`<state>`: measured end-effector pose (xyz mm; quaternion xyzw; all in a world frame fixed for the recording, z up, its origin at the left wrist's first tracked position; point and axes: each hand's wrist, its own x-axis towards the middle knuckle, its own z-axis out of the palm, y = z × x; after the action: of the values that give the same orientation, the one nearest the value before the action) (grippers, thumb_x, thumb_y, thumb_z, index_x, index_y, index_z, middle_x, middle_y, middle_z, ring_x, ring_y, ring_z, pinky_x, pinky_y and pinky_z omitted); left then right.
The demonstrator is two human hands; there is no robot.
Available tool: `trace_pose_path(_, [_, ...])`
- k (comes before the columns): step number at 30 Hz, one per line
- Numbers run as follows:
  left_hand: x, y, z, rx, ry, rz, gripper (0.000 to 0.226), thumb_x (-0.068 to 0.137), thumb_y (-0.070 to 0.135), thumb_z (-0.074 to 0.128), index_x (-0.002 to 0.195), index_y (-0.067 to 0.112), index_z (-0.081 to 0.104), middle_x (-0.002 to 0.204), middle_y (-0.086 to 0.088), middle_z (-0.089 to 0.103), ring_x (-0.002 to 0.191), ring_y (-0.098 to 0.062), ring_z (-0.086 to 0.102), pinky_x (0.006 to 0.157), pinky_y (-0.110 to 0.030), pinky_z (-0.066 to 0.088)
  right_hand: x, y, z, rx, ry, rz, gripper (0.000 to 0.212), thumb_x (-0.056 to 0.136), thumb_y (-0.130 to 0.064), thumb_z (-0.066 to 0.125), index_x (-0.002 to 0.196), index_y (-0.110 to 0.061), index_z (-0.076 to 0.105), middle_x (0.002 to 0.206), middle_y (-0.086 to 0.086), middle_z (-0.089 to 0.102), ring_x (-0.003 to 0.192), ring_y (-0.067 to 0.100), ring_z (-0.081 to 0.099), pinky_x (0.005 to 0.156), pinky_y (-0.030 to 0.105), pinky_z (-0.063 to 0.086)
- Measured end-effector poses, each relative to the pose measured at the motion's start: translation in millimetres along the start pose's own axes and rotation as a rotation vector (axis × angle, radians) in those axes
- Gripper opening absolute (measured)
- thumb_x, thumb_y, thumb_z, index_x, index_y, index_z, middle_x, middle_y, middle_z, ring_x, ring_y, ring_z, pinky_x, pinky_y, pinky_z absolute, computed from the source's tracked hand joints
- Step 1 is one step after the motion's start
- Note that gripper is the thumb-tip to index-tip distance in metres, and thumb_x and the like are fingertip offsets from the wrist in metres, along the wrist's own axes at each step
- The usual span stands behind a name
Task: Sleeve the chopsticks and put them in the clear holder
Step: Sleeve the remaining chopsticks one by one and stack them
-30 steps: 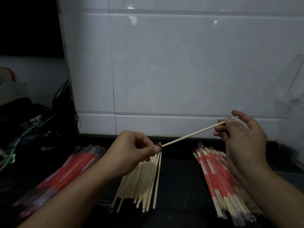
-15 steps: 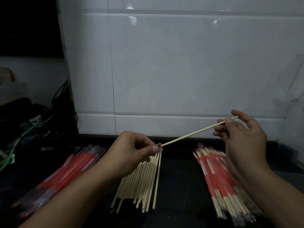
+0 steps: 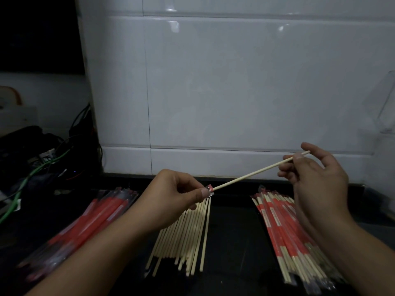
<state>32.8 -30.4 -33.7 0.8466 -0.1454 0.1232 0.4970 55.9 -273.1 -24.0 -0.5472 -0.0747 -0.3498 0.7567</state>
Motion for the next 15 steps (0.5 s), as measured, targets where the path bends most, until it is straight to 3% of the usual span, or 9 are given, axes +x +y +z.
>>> trace_pose_path(8, [0,-1,3,0.043,-0.001,-0.002,0.01,0.089,0.028,0.071,0.08,0.024,0.075,0.073,0.007,0.074,0.066,-0.005,0.069,0.067,-0.033,0.06,-11,0,7,-0.087,-0.133,0.006,0.019,0.097,-0.005,0.056,0.111,-0.013,0.065,0.081,0.01,0.07,0.065,0.012,0.067,0.062,0.02,0.056])
trace_pose_path(12, [0,0,3,0.035,-0.007,-0.011,0.011,0.09,0.027,0.069,0.081,0.025,0.074,0.07,0.01,0.073,0.064,-0.004,0.067,0.066,-0.027,0.054,-17,5,11,-0.024,-0.106,0.08,0.015,0.096,-0.002,0.056,0.105,-0.008,0.067,0.078,0.01,0.069,0.062,0.011,0.067,0.062,0.02,0.056])
trace_pose_path(15, [2,-2,-2,0.012,0.001,-0.071,0.017,0.095,0.035,0.061,0.087,0.026,0.074,0.074,0.012,0.073,0.073,-0.008,0.069,0.062,-0.031,0.055,-13,5,10,0.049,-0.065,0.155,0.013,0.096,-0.001,0.056,0.101,-0.006,0.067,0.074,0.007,0.068,0.062,0.011,0.067,0.063,0.021,0.056])
